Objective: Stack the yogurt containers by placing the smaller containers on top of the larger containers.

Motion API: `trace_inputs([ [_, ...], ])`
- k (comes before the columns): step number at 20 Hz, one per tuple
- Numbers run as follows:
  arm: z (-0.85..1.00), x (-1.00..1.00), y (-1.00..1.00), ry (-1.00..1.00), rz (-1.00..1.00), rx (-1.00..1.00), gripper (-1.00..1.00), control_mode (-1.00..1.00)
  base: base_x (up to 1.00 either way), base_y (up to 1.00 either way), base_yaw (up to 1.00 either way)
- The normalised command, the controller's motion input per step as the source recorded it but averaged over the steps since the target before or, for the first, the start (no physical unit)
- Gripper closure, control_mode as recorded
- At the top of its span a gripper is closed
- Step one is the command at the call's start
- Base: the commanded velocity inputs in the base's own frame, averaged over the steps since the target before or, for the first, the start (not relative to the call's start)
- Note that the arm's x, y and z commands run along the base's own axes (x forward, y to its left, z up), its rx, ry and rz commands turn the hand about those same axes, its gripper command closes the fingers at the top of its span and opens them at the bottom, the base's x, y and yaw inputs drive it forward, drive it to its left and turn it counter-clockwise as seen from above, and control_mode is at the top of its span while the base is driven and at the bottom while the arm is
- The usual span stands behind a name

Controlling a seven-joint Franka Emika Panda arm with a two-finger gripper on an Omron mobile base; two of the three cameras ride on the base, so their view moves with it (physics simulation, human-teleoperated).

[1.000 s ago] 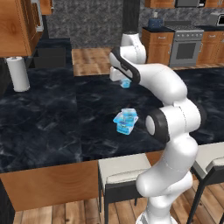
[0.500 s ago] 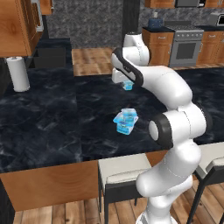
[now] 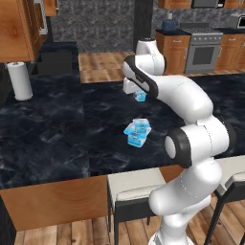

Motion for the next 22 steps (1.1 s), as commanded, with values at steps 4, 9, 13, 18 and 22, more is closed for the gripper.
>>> trace_inputs([
  [4, -0.24, 0.0, 0.0, 0.0, 0.0, 0.0, 1.0, -1.0, 0.0, 0.0, 0.0],
  [9, -0.21, 0.0, -0.05, 0.0, 0.0, 0.0, 1.0, -1.0, 0.0, 0.0, 0.0],
  [13, -0.17, 0.0, -0.08, 0.0, 0.0, 0.0, 1.0, -1.0, 0.0, 0.0, 0.0],
  [18, -0.19, 0.0, -0.11, 0.0, 0.0, 0.0, 1.0, -1.0, 0.0, 0.0, 0.0],
  [22, -0.22, 0.0, -0.09, 0.0, 0.0, 0.0, 1.0, -1.0, 0.0, 0.0, 0.0],
])
